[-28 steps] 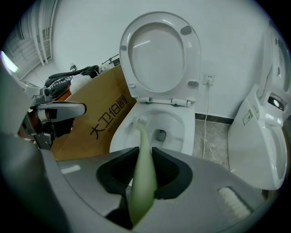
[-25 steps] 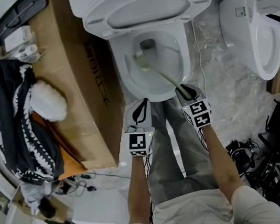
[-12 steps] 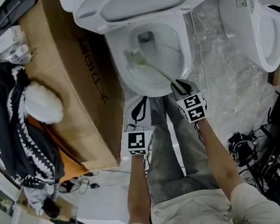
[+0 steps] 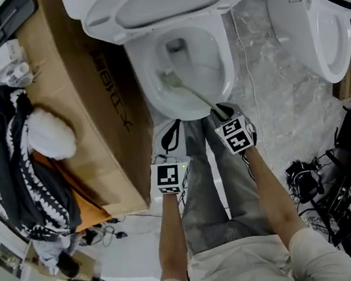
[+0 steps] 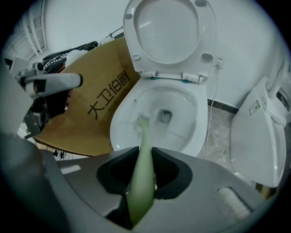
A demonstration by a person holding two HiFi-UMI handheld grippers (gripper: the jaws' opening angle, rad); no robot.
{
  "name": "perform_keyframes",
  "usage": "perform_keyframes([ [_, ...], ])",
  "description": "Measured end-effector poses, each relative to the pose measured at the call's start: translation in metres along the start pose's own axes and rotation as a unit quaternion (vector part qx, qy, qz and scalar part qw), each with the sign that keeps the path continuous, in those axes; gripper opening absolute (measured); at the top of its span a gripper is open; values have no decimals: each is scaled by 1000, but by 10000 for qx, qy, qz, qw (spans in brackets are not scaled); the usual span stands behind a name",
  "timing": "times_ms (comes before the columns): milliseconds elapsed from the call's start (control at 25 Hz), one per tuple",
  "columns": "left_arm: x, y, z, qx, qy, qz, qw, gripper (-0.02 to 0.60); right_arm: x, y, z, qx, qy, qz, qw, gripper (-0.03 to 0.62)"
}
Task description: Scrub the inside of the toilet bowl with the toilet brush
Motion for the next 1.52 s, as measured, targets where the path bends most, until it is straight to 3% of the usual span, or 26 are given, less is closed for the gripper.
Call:
perform_keyframes([
  [600,-11,0,5,79,-239,-6,9997,20,-10,-15,-22,510,-183,-634,9965,91],
  [1520,-8,3,15,67,-336,-62,9994,20,-65,-6,-33,926,-818,-1757,9767,91],
])
Point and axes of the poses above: the fingertips, and each gripper's own axes: z forward along the fingers, x to its left, y out of its top, the point moved 2 cm from there along -z, backward along the fingers, and after that the axes turned 12 degrees about -x, right-handed, at the moved point
